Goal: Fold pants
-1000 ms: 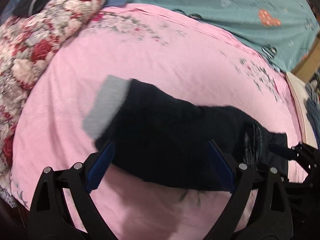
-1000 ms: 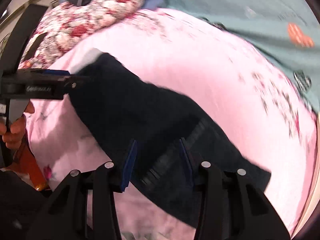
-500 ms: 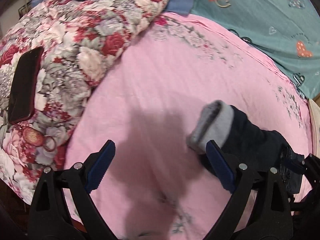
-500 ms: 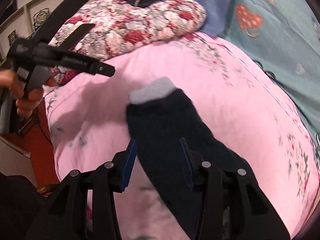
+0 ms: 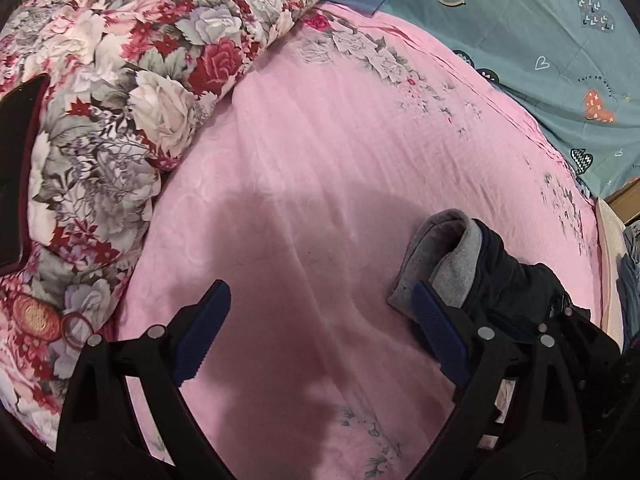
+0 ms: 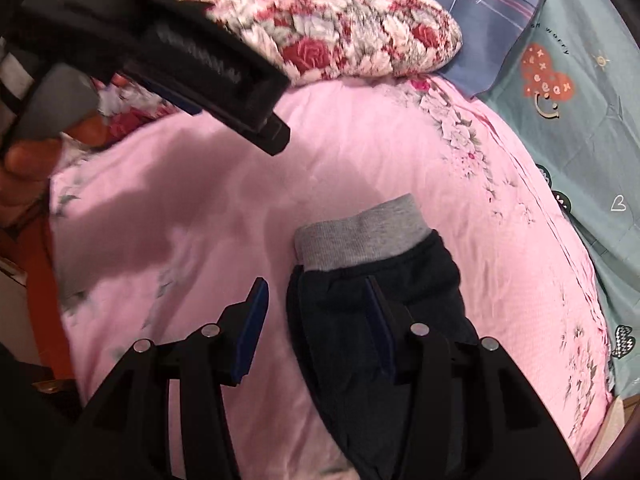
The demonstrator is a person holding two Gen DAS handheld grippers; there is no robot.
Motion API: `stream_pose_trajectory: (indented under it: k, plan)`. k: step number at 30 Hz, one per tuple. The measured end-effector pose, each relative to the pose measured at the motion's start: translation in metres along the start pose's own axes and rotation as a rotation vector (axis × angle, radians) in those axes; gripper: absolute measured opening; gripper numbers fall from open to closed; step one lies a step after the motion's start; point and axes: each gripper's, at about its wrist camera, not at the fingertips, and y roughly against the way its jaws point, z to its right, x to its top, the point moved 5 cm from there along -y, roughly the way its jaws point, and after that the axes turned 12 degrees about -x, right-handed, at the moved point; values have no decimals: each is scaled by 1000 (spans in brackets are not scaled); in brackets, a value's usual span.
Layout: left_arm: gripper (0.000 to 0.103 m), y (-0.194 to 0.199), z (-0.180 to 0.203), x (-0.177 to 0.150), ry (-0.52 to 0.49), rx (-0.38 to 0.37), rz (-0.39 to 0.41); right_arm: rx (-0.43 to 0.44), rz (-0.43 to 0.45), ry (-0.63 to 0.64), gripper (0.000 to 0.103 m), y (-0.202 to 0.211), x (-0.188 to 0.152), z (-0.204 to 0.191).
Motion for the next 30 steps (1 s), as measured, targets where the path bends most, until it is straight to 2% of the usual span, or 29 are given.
stream_pose_trajectory:
  k: [4,6,11,13,15,18,20,23,30]
  plan:
    - [94,-15,-4,4,4,-11,-45,-41,-58,-7,49,-21,-1,-1]
    - [94,-23,-4,6,-4,-4,-65,-70,-123,-2,50,-38,-9,-1]
    - [94,-41,-1,5,55,-23,-97,-7,-155,-92,51,-49,-15,10]
    - [94,-47,4,6,72,-39,-98,3,-161,-77,45,-49,-14,10]
    - [94,-49,9,6,81,-64,-97,4,-167,-65,30,-48,-12,11]
    - [94,-49,15,4,92,-80,-93,16,-159,-67,17,-42,-8,16]
    - [94,-46,17,4,112,-84,-76,22,-143,-70,14,-37,-6,20]
    - [97,-40,18,2,168,-119,-59,28,-110,-76,12,-25,-5,28]
    - [101,-43,31,-12,299,-261,-97,51,-23,-106,12,4,-11,44]
